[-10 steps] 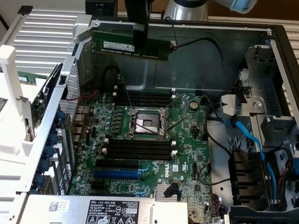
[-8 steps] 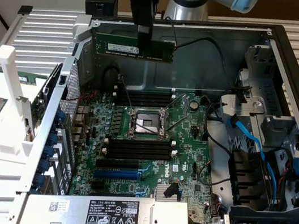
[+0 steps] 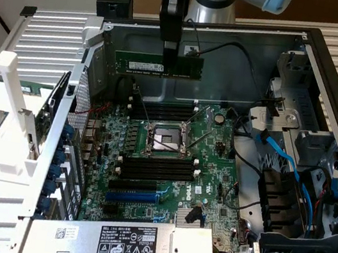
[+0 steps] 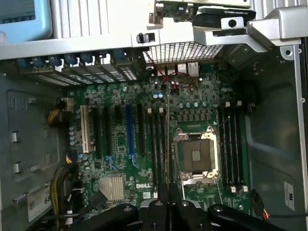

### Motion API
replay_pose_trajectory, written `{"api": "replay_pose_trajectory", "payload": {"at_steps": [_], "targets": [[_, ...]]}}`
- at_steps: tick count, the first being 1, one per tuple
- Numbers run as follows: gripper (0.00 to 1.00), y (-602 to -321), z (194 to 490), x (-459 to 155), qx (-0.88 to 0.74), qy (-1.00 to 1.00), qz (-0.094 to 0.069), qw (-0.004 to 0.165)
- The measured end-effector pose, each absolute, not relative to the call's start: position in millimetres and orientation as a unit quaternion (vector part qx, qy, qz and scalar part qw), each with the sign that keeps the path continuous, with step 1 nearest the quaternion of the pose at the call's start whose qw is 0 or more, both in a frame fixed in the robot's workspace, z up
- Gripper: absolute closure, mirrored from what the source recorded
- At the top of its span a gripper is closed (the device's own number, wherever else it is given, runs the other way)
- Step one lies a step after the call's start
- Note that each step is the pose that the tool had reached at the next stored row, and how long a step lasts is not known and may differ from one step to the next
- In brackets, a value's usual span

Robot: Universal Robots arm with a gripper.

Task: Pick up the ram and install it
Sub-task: 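Pick up the ram and move it above insertion slot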

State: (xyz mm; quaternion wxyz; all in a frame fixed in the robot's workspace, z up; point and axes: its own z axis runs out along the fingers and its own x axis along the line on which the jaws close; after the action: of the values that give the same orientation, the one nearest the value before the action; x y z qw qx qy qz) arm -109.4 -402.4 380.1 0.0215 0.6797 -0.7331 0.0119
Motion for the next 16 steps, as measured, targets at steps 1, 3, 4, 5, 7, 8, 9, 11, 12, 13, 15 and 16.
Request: {"api": "replay_pose_trajectory", "payload": {"at_steps": [1,3,4,5,7,8,9,11,12,13,15,16], "targets": [[0.88,-402.5,378.2,-109.0,0.683,-0.73,0.012,0.021],[0.88,-402.7,372.8,-108.0,0.693,-0.72,0.012,0.021],[0.88,-402.8,371.0,-107.7,0.696,-0.717,0.012,0.021],[0.88,-403.0,367.4,-107.2,0.703,-0.711,0.013,0.021],[0.88,-403.5,360.1,-106.8,0.711,-0.703,0.013,0.021],[0.88,-404.0,356.4,-106.7,0.711,-0.703,0.013,0.021],[0.88,-404.3,354.6,-106.7,0.711,-0.703,0.013,0.021],[0.88,-404.4,352.0,-106.6,0.711,-0.703,0.013,0.021],[0.88,-404.5,352.1,-106.6,0.711,-0.703,0.013,0.021],[0.88,-404.5,352.1,-106.6,0.711,-0.703,0.013,0.021],[0.88,-404.5,352.1,-106.6,0.711,-0.703,0.013,0.021],[0.88,-404.5,352.1,-106.6,0.711,-0.703,0.013,0.021]]}}
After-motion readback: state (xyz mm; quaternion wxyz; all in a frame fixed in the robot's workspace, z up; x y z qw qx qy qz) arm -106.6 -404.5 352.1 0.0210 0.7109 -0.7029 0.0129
